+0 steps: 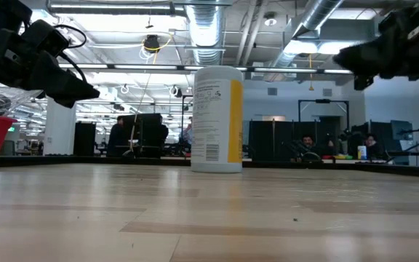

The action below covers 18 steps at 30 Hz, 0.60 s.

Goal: Pick & Place Travel size toiletries
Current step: Return to Home Position

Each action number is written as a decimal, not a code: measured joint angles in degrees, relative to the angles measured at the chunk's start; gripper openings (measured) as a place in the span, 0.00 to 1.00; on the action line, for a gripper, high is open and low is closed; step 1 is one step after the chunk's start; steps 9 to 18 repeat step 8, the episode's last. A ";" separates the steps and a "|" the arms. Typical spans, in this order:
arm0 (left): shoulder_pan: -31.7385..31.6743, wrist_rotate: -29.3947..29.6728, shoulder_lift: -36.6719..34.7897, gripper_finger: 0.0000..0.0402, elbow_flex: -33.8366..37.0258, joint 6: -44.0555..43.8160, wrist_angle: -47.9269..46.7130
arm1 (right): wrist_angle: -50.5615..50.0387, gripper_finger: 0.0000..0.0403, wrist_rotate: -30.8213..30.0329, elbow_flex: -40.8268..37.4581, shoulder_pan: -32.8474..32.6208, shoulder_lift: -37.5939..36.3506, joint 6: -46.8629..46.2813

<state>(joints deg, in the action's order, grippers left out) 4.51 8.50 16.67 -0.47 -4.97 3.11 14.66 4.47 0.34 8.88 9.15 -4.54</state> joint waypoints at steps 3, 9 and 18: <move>0.00 0.00 0.00 0.27 0.00 0.00 0.13 | 0.19 0.23 0.00 -0.02 -2.12 -5.41 -0.01; 0.00 -0.01 -0.01 0.27 0.00 0.00 0.48 | 2.37 0.23 -0.02 -0.03 -4.15 -8.99 0.00; 0.00 -0.01 -0.01 0.27 0.00 0.00 0.48 | 2.37 0.23 -0.02 -0.03 -4.15 -8.99 0.00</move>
